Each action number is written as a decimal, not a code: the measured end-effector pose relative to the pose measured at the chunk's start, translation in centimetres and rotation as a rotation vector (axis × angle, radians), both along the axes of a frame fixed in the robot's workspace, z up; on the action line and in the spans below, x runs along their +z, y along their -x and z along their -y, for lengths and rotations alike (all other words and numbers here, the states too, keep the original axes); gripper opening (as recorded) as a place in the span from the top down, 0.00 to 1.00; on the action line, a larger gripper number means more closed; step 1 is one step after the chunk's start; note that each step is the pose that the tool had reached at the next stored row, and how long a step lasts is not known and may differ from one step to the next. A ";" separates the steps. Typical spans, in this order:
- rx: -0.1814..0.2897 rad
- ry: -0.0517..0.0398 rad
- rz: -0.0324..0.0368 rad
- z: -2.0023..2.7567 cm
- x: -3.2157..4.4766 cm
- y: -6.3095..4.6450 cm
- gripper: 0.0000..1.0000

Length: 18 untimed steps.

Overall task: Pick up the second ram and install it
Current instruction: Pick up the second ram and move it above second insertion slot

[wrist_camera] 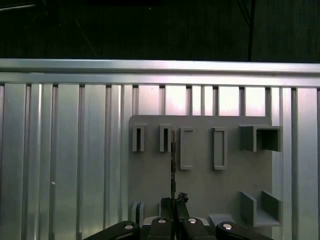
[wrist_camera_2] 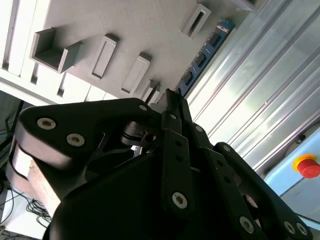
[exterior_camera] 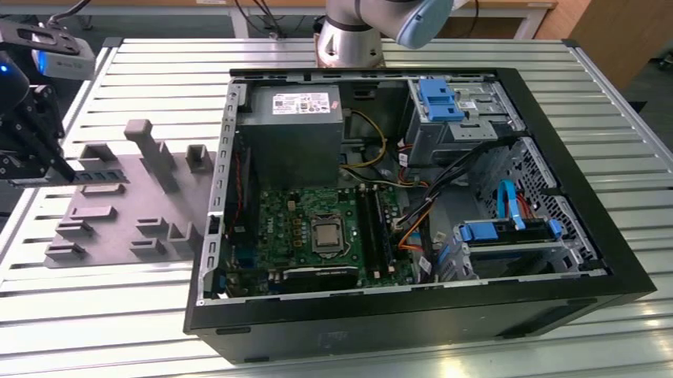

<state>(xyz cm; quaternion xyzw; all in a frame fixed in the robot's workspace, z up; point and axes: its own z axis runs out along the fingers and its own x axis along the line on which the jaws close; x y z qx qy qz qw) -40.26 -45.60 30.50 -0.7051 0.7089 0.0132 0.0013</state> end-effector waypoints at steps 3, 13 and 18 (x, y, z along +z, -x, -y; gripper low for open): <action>0.000 0.0000 0.0000 0.00 0.26 0.0 0.86; 0.000 0.0000 0.0001 -0.02 1.09 0.0 0.86; 0.000 0.0000 0.0001 -0.03 1.49 0.0 0.86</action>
